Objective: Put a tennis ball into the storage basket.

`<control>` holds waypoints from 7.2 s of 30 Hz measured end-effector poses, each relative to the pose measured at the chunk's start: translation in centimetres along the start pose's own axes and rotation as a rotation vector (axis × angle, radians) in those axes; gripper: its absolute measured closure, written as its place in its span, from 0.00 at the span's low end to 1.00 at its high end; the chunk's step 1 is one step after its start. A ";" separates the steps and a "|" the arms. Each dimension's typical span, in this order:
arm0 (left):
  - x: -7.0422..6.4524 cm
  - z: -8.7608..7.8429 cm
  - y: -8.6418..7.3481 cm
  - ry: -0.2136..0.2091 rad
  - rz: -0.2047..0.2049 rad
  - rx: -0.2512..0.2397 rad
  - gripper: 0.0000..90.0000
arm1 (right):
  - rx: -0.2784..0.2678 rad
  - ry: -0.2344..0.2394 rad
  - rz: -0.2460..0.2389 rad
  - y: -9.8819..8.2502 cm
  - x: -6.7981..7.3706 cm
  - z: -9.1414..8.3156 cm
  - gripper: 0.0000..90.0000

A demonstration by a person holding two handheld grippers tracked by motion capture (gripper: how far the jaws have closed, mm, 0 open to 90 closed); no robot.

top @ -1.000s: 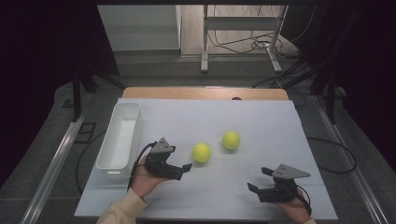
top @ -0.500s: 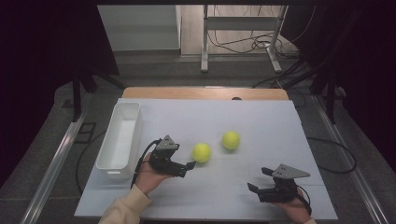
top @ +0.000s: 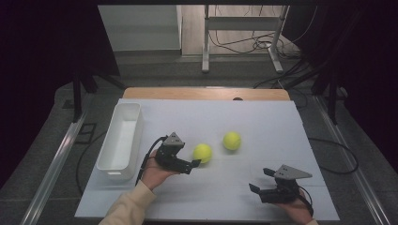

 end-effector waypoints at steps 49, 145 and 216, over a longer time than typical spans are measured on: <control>1.0 5.9 0.6 -0.005 -0.022 0.117 0.06 | 0.017 -0.002 -0.005 -0.2 0.0 0.1 0.16; 1.4 -0.2 3.8 0.037 0.042 -0.048 0.30 | 0.003 -0.014 -0.007 0.0 0.0 -0.1 0.17; 7.5 -6.9 5.6 0.171 -0.126 -0.176 0.30 | -0.013 -0.015 0.024 0.1 -0.4 -0.3 0.17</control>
Point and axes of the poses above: each handheld gripper's, and its own axes: z roughly forward along the jaws, y roughly out of its top, x roughly to its left, the point moved 8 cm from there along z, roughly forward along the jaws, and after that the axes turned 3 degrees about y, right-handed, at the moved point
